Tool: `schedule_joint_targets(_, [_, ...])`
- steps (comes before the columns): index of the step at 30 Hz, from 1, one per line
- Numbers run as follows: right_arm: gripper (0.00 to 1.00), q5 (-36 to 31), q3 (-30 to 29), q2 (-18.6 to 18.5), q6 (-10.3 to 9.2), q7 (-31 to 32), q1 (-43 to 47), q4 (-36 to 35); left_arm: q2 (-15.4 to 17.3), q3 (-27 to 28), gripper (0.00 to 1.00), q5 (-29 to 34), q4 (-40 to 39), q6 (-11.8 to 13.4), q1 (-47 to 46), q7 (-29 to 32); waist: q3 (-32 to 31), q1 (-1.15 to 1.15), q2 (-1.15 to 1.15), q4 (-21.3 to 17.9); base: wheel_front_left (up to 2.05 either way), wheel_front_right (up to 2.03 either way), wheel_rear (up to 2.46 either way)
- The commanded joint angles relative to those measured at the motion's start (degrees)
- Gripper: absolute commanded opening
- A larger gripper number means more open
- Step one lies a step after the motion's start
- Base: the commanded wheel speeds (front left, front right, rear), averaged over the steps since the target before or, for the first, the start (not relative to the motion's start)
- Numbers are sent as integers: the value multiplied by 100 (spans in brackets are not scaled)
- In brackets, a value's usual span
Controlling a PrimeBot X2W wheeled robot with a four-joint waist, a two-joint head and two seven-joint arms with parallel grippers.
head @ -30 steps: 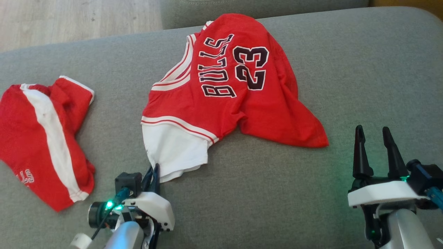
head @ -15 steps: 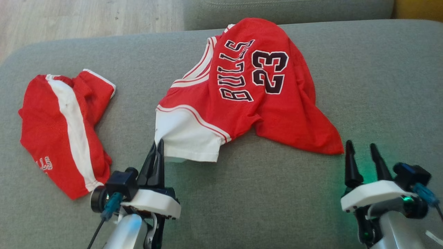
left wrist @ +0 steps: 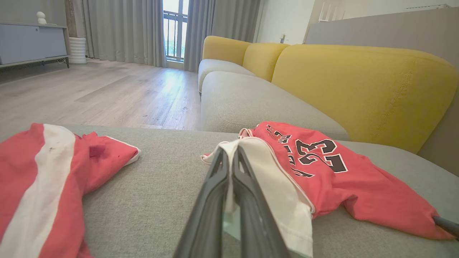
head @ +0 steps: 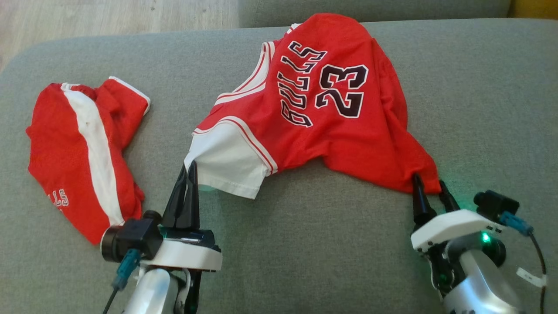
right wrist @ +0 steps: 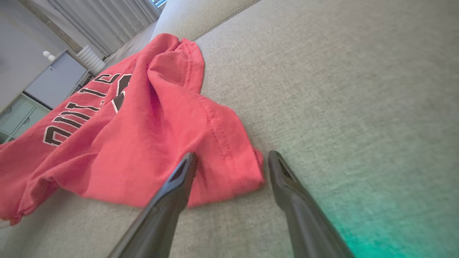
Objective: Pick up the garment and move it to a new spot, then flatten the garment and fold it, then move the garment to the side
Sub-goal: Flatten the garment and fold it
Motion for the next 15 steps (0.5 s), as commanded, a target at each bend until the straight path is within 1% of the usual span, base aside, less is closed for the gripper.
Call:
schedule_joint_targets(1, [100,116,293,5,43,-43,-117,110,13,197,0,54,-210,-23,-110,-55,12,0,0,10,0,0,0])
schedule_joint_targets(4, [100,260,470,5,43,-99,-223,343,12,214,0,39,-207,-26,-102,-55,8,0,0,8,0,0,0])
schedule_joint_targets(5, [66,296,522,5,43,-120,-252,408,11,219,0,28,-205,-20,-98,-55,4,0,0,3,0,0,0])
schedule_joint_targets(6, [24,332,572,5,43,-143,-279,469,11,223,0,21,-202,-13,-93,-55,-4,0,0,-4,0,0,0])
schedule_joint_targets(7, [0,364,619,5,43,-165,-305,527,11,227,0,16,-197,-5,-87,-55,-13,0,0,-13,0,0,0])
schedule_joint_targets(15, [0,462,756,5,43,-376,-426,685,10,321,0,1,-134,82,-53,-55,-181,0,0,-130,0,0,0])
